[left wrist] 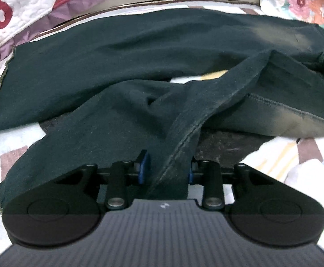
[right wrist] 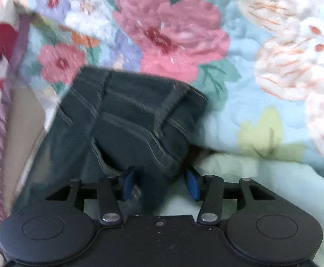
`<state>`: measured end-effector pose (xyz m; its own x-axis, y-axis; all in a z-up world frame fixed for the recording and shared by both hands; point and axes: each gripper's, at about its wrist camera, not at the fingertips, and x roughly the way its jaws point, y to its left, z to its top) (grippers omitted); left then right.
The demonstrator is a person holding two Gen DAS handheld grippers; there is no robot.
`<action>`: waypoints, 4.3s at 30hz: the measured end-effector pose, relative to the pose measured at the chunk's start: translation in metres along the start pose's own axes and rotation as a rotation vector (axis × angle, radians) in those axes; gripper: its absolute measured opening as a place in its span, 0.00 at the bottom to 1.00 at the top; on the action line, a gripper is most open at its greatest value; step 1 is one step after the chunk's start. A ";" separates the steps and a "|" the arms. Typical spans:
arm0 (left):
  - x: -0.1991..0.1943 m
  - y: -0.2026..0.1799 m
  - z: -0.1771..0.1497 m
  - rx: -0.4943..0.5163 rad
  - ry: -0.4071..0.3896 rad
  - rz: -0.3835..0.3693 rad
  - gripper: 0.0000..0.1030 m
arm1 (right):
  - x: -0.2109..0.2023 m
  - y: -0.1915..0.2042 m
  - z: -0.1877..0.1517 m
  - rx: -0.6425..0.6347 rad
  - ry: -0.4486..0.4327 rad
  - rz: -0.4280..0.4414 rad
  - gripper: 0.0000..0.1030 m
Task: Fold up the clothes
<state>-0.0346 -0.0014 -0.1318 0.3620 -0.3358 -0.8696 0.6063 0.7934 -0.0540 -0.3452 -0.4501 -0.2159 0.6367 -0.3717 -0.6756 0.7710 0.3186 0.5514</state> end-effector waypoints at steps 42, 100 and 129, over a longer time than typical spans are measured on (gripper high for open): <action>-0.180 0.021 -0.007 -0.135 -0.537 0.289 0.07 | -0.071 0.113 0.070 -0.154 -0.368 0.283 0.09; 0.029 0.130 0.122 -0.282 -0.319 0.187 0.77 | 0.096 0.376 -0.143 -1.474 0.322 0.453 0.49; 0.010 0.098 0.048 -0.422 -0.381 0.106 0.77 | 0.114 0.450 -0.252 -1.508 0.289 0.534 0.71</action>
<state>0.0624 0.0486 -0.1224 0.6824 -0.3405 -0.6468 0.2460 0.9403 -0.2354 0.0716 -0.1292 -0.1681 0.6569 0.1674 -0.7352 -0.3450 0.9337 -0.0957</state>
